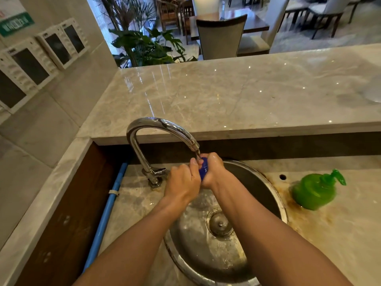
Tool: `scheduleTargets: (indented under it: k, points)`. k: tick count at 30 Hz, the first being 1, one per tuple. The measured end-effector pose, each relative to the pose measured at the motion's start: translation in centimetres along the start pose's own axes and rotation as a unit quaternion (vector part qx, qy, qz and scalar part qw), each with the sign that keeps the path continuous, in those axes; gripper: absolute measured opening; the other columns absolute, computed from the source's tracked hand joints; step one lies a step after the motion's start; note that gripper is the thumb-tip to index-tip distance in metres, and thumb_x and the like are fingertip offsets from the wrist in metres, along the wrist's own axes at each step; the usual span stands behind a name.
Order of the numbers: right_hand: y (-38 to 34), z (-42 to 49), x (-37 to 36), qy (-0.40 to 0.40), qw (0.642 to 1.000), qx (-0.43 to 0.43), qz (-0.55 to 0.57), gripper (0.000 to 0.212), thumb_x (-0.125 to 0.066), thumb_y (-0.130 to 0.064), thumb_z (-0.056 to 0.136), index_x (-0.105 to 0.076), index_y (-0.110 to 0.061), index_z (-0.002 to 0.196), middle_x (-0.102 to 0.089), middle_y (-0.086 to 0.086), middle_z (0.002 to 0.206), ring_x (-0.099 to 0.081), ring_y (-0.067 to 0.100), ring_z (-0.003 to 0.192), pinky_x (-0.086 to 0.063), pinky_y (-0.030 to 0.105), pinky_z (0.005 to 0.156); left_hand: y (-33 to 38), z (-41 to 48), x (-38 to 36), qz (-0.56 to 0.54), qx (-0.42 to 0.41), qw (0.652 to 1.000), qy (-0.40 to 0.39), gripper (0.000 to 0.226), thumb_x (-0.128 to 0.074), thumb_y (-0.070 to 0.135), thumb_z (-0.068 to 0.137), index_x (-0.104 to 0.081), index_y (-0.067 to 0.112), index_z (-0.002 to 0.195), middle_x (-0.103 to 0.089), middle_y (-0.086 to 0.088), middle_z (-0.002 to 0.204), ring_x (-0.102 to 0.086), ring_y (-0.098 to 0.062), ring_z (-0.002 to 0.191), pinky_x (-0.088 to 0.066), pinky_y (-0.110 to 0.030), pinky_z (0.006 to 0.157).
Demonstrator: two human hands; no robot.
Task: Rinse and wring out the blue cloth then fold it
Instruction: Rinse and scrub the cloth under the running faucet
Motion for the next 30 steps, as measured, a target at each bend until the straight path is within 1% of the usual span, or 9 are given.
scheduleTargets:
  k: [4, 7, 9, 12, 14, 18, 21, 24, 30]
  points:
    - [-0.2, 0.1, -0.6, -0.087, 0.996, -0.018, 0.033, 0.022, -0.059, -0.028, 0.092, -0.058, -0.012, 0.077, -0.053, 0.002, 0.055, -0.053, 0.013, 0.045, -0.049, 0.024, 0.045, -0.5, 1.7, -0.2, 0.004, 0.019, 1.0, 0.002, 0.061, -0.023, 0.052, 0.097, -0.062, 0.02, 0.064, -0.06, 0.001, 0.058, -0.062, -0.018, 0.058, -0.044, -0.029, 0.056]
    - [-1.1, 0.3, -0.4, -0.086, 0.996, 0.032, 0.008, 0.039, -0.067, -0.039, 0.089, -0.065, -0.008, 0.113, -0.068, 0.01, 0.081, -0.068, 0.022, 0.072, -0.058, 0.035, 0.067, -3.9, 1.9, -1.0, -0.073, 0.234, 0.969, 0.017, 0.056, -0.03, 0.049, 0.102, -0.069, 0.015, 0.079, -0.064, -0.006, 0.073, -0.062, -0.028, 0.077, -0.045, -0.033, 0.075]
    - [-1.2, 0.7, -0.1, -0.085, 0.995, 0.04, -0.034, 0.048, -0.071, -0.04, 0.086, -0.065, -0.008, 0.122, -0.072, 0.013, 0.095, -0.07, 0.027, 0.093, -0.056, 0.043, 0.089, -4.8, 1.0, -3.1, -0.229, 0.35, 0.908, -0.017, 0.051, -0.035, 0.057, 0.098, -0.065, 0.017, 0.092, -0.07, -0.014, 0.091, -0.066, -0.034, 0.085, -0.053, -0.037, 0.08]
    - [-0.9, 0.9, 0.7, -0.092, 0.991, 0.042, -0.089, 0.048, -0.073, -0.034, 0.085, -0.063, -0.012, 0.126, -0.072, 0.016, 0.114, -0.068, 0.032, 0.106, -0.049, 0.052, 0.101, -3.6, 0.6, -5.3, -0.437, 0.398, 0.804, -0.061, 0.05, -0.052, 0.056, 0.093, -0.056, 0.01, 0.112, -0.066, -0.013, 0.085, -0.06, -0.021, 0.055, -0.042, -0.023, 0.04]
    - [-1.0, 1.1, 1.2, -0.091, 0.987, 0.067, -0.113, 0.048, -0.07, -0.024, 0.087, -0.054, -0.017, 0.132, -0.071, 0.017, 0.114, -0.07, 0.033, 0.1, -0.047, 0.057, 0.1, -3.0, 0.7, -5.5, -0.488, 0.39, 0.777, -0.076, 0.05, -0.063, 0.043, 0.092, -0.051, 0.005, 0.122, -0.065, -0.015, 0.088, -0.056, -0.015, 0.044, -0.032, -0.018, 0.032]
    - [-1.8, 1.3, 1.3, -0.083, 0.982, 0.134, -0.108, 0.046, -0.066, -0.014, 0.092, -0.051, -0.021, 0.135, -0.07, 0.014, 0.118, -0.07, 0.029, 0.102, -0.059, 0.046, 0.085, -3.5, 0.7, -5.0, -0.496, 0.357, 0.784, -0.11, 0.041, -0.063, 0.027, 0.094, -0.054, 0.007, 0.128, -0.071, -0.015, 0.1, -0.067, -0.018, 0.063, -0.045, -0.024, 0.041]
    - [-2.4, 1.4, 1.9, -0.041, 0.971, 0.175, -0.157, 0.065, -0.069, -0.02, 0.091, -0.038, -0.021, 0.148, -0.062, 0.012, 0.134, -0.065, 0.026, 0.112, -0.053, 0.046, 0.098, -5.0, 1.0, -4.7, -0.397, 0.355, 0.84, -0.101, 0.033, -0.057, 0.039, 0.096, -0.061, 0.014, 0.117, -0.072, -0.013, 0.107, -0.07, -0.026, 0.088, -0.056, -0.033, 0.063]
    - [-2.2, 1.5, 2.4, -0.028, 0.974, 0.171, -0.144, 0.055, -0.069, -0.022, 0.092, -0.046, -0.02, 0.142, -0.072, 0.002, 0.11, -0.069, 0.019, 0.095, -0.057, 0.036, 0.084, -5.9, 1.8, -3.9, -0.329, 0.355, 0.874, -0.044, 0.029, -0.054, 0.045, 0.096, -0.066, 0.019, 0.097, -0.074, -0.008, 0.093, -0.07, -0.026, 0.087, -0.058, -0.043, 0.085]
    - [-3.3, 0.3, 3.6, -0.079, 0.971, 0.122, -0.188, 0.034, -0.072, -0.007, 0.085, -0.062, -0.033, 0.104, -0.078, 0.005, 0.099, -0.076, 0.025, 0.087, -0.062, 0.036, 0.064, -5.9, 1.3, -4.2, -0.425, 0.363, 0.829, -0.023, 0.029, -0.05, 0.038, 0.1, -0.063, 0.016, 0.113, -0.073, -0.009, 0.103, -0.07, -0.027, 0.094, -0.056, -0.048, 0.088]
Point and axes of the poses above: each hand's wrist, its own z-axis towards the middle knuckle, its own x-axis out of the back of the hand, y = z × x, the point moved 8 cm from there along z, towards the middle knuckle
